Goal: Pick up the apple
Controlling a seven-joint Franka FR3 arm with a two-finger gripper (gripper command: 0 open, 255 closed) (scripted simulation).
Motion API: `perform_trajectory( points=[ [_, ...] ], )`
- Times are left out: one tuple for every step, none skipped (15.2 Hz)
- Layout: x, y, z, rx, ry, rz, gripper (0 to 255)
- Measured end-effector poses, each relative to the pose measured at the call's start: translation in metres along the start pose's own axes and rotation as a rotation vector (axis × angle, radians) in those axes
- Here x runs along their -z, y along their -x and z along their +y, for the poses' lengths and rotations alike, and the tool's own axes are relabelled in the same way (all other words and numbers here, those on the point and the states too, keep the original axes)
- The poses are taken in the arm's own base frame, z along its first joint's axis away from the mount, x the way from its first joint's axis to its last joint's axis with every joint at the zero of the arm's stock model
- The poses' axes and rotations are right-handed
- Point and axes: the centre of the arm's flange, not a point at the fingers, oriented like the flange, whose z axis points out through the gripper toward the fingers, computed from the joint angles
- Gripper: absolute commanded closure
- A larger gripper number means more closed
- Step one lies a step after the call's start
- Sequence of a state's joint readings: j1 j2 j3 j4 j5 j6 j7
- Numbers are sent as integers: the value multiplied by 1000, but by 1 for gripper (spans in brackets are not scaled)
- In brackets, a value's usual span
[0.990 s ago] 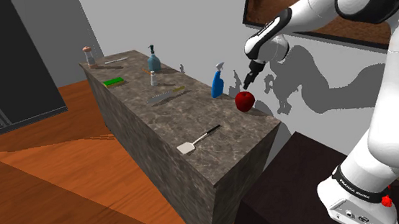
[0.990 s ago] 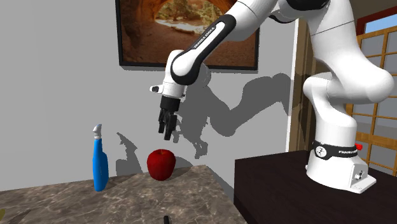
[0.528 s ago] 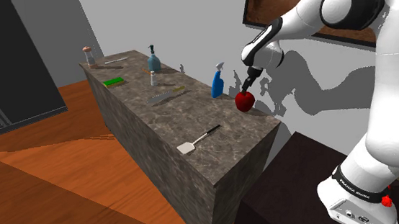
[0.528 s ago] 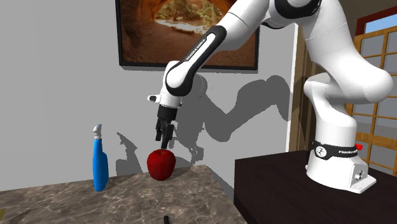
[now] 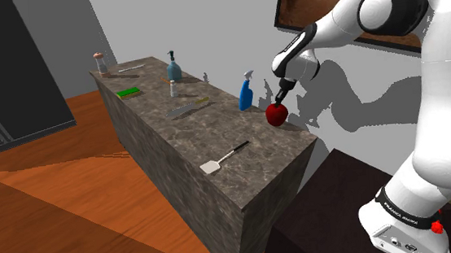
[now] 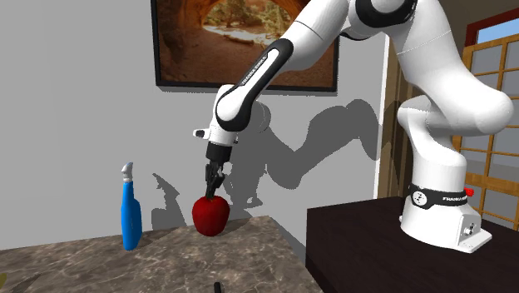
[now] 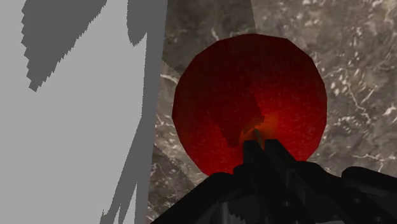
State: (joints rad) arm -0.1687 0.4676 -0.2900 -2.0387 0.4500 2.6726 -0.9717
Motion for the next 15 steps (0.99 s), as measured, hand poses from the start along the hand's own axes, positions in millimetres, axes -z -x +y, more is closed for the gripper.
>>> perform_trajectory(
  points=[
    [0, 0, 0, 0, 0, 0, 255],
    [0, 0, 0, 0, 0, 0, 255],
    [0, 0, 0, 0, 0, 0, 255],
    [0, 0, 0, 0, 0, 0, 255],
    [0, 0, 0, 0, 0, 0, 255],
    [3, -1, 0, 0, 0, 0, 255],
    [7, -2, 0, 0, 0, 0, 255],
    [11, -3, 1, 0, 0, 0, 255],
    [16, -4, 1, 0, 0, 0, 255],
    [22, -5, 1, 0, 0, 0, 255],
    [27, -6, 2, 0, 0, 0, 255],
    [32, -7, 2, 0, 0, 0, 255],
    [36, -9, 2, 0, 0, 0, 255],
    [42, -10, 3, 0, 0, 0, 255],
    [47, -12, 3, 0, 0, 0, 255]
  ],
)
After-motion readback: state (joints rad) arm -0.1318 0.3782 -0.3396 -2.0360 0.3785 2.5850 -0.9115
